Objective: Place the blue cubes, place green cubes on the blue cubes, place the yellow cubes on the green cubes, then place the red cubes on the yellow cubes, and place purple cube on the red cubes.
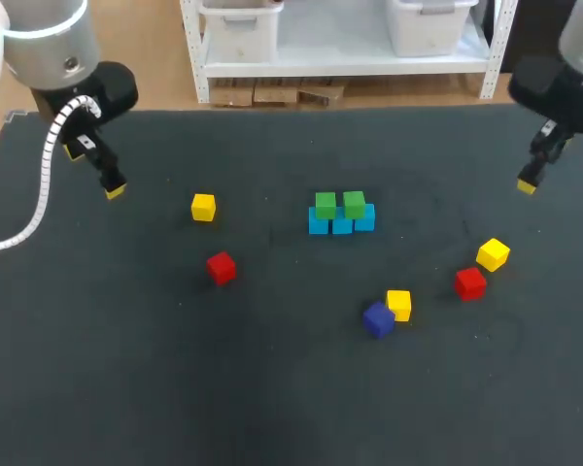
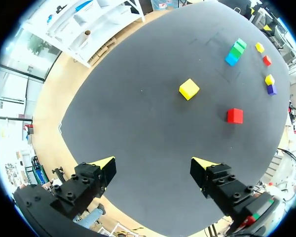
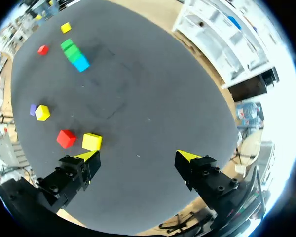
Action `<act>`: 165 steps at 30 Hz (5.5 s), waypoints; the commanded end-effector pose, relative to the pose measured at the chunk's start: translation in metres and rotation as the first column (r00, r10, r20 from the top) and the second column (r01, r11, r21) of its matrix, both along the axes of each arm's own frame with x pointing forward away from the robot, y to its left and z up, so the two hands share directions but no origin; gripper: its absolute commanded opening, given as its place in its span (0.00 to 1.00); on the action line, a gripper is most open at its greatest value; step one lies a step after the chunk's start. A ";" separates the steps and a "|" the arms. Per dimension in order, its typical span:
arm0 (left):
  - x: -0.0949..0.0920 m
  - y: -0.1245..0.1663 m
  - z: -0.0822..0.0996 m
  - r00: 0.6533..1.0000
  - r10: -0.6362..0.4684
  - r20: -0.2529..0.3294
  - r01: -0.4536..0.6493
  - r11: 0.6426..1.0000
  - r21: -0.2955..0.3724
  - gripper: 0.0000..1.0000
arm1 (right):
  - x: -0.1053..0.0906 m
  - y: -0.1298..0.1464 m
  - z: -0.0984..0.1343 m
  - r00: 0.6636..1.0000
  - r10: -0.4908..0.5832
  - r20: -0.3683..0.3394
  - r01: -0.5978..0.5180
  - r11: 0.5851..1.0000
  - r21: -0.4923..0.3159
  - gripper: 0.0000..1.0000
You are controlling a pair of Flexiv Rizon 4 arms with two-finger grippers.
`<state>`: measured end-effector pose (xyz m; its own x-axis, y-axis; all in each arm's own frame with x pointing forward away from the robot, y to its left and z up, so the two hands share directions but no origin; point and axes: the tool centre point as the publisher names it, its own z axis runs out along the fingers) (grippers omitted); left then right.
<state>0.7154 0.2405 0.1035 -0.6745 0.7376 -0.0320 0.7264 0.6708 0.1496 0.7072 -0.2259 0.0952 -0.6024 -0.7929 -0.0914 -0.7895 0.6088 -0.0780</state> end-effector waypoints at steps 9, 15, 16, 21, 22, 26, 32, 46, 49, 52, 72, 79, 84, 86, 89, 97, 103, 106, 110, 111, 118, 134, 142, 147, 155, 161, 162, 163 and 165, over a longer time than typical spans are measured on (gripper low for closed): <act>0.000 0.000 0.001 1.000 0.001 -0.002 -0.001 1.000 0.002 1.00 | -0.039 0.054 0.001 0.972 0.229 -0.045 -0.228 0.973 0.028 1.00; 0.000 0.000 0.001 1.000 0.001 -0.002 -0.001 1.000 0.002 1.00 | -0.079 0.086 -0.008 0.924 0.381 -0.022 -0.381 0.925 -0.004 1.00; 0.000 0.000 0.001 1.000 0.001 -0.002 -0.001 1.000 0.002 1.00 | -0.085 0.090 -0.011 0.917 0.397 -0.021 -0.397 0.918 -0.005 1.00; 0.000 0.000 0.001 1.000 0.001 -0.002 -0.001 1.000 0.002 1.00 | -0.109 0.109 -0.021 0.885 0.465 -0.010 -0.464 0.883 -0.066 1.00; 0.000 0.000 0.001 1.000 0.001 -0.002 -0.001 1.000 0.002 1.00 | -0.111 0.111 -0.023 0.881 0.474 -0.008 -0.473 0.878 -0.070 1.00; 0.000 0.000 0.001 1.000 0.001 -0.002 -0.001 1.000 0.002 1.00 | -0.124 0.123 -0.028 0.846 0.533 0.001 -0.531 0.843 -0.089 1.00; 0.000 0.000 0.001 1.000 0.001 -0.002 -0.001 1.000 0.002 1.00 | -0.139 0.140 -0.035 0.797 0.603 0.012 -0.598 0.793 -0.118 1.00; 0.000 0.000 0.001 1.000 0.001 -0.002 -0.001 1.000 0.002 1.00 | -0.154 0.165 -0.059 0.781 0.624 0.015 -0.623 0.781 -0.042 1.00; 0.000 0.000 0.001 1.000 0.001 -0.002 -0.001 1.000 0.002 1.00 | -0.154 0.169 -0.064 0.786 0.618 0.022 -0.617 0.786 -0.029 1.00; 0.000 0.000 0.001 1.000 0.001 -0.002 -0.001 1.000 0.002 1.00 | -0.151 0.174 -0.070 0.792 0.611 0.020 -0.610 0.792 -0.029 1.00; 0.000 0.000 0.001 1.000 0.001 -0.002 -0.001 1.000 0.002 1.00 | -0.126 0.187 -0.100 0.783 0.621 -0.010 -0.621 0.783 -0.004 1.00; 0.000 0.000 0.001 1.000 0.001 -0.002 -0.001 1.000 0.002 1.00 | -0.123 0.188 -0.104 0.781 0.625 -0.020 -0.625 0.781 -0.007 0.48; 0.000 0.000 0.001 1.000 0.001 -0.002 -0.001 1.000 0.002 1.00 | -0.124 0.189 -0.103 0.775 0.632 -0.019 -0.632 0.775 -0.012 0.00; 0.000 0.000 0.001 1.000 0.001 -0.002 -0.001 1.000 0.002 1.00 | -0.126 0.188 -0.101 0.773 0.634 -0.020 -0.634 0.773 -0.012 0.00; 0.000 0.000 0.001 1.000 0.001 -0.002 -0.001 1.000 0.002 1.00 | -0.127 0.187 -0.097 0.774 0.633 -0.033 -0.633 0.774 -0.014 0.00; 0.000 0.000 0.001 1.000 0.001 -0.002 -0.001 1.000 0.002 1.00 | -0.124 0.182 -0.077 0.788 0.612 -0.068 -0.615 0.788 -0.032 0.00; 0.000 0.000 0.001 1.000 0.001 -0.002 -0.001 1.000 0.002 1.00 | -0.114 0.185 -0.052 0.812 0.581 -0.057 -0.583 0.812 -0.018 0.00; 0.000 0.000 0.001 1.000 0.001 -0.002 -0.001 1.000 0.002 1.00 | -0.108 0.188 -0.040 0.815 0.577 -0.044 -0.578 0.815 -0.020 0.00; 0.000 0.000 0.001 1.000 0.001 -0.002 -0.001 1.000 0.002 1.00 | -0.095 0.191 -0.020 0.820 0.571 -0.028 -0.572 0.820 -0.034 0.00; 0.000 0.000 0.001 1.000 0.001 -0.002 -0.001 1.000 0.002 1.00 | -0.092 0.191 -0.015 0.820 0.572 -0.014 -0.572 0.820 -0.029 0.00; 0.000 0.000 0.001 1.000 0.001 -0.002 -0.001 1.000 0.002 1.00 | -0.064 0.198 0.001 0.813 0.581 0.012 -0.580 0.813 -0.045 0.00; 0.000 0.000 0.001 1.000 0.001 -0.002 -0.001 1.000 0.002 1.00 | -0.018 0.237 -0.010 0.758 0.652 -0.020 -0.652 0.757 -0.051 0.00; 0.000 0.000 0.001 1.000 0.001 -0.002 -0.001 1.000 0.002 1.00 | -0.006 0.245 -0.021 0.768 0.639 -0.039 -0.640 0.766 -0.066 0.00; 0.000 0.000 0.001 1.000 0.001 -0.002 -0.001 1.000 0.002 1.00 | 0.002 0.251 -0.027 0.783 0.620 -0.051 -0.622 0.777 -0.097 0.00; 0.000 0.000 0.001 1.000 0.001 -0.002 -0.001 1.000 0.002 1.00 | 0.010 0.254 -0.035 0.810 0.584 -0.054 -0.586 0.807 -0.066 0.00; 0.000 0.000 0.001 1.000 0.001 -0.002 -0.001 1.000 0.002 1.00 | 0.016 0.251 -0.035 0.825 0.563 -0.038 -0.565 0.824 -0.044 0.00; 0.000 0.000 0.001 1.000 0.001 -0.002 -0.001 1.000 0.002 1.00 | 0.016 0.250 -0.035 0.826 0.563 -0.036 -0.564 0.825 -0.044 0.00; 0.000 0.000 0.001 1.000 0.001 -0.002 -0.001 1.000 0.002 1.00 | 0.018 0.250 -0.035 0.826 0.563 -0.036 -0.564 0.825 -0.042 0.00; 0.000 0.000 0.001 1.000 0.001 -0.002 -0.001 1.000 0.002 1.00 | 0.019 0.250 -0.036 0.826 0.563 -0.040 -0.564 0.825 -0.040 0.00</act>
<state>0.7155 0.2405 0.1035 -0.6743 0.7378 -0.0319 0.7266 0.6706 0.1494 0.7249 0.0247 0.0596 -0.0522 -0.9981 -0.0332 -0.9956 0.0546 -0.0765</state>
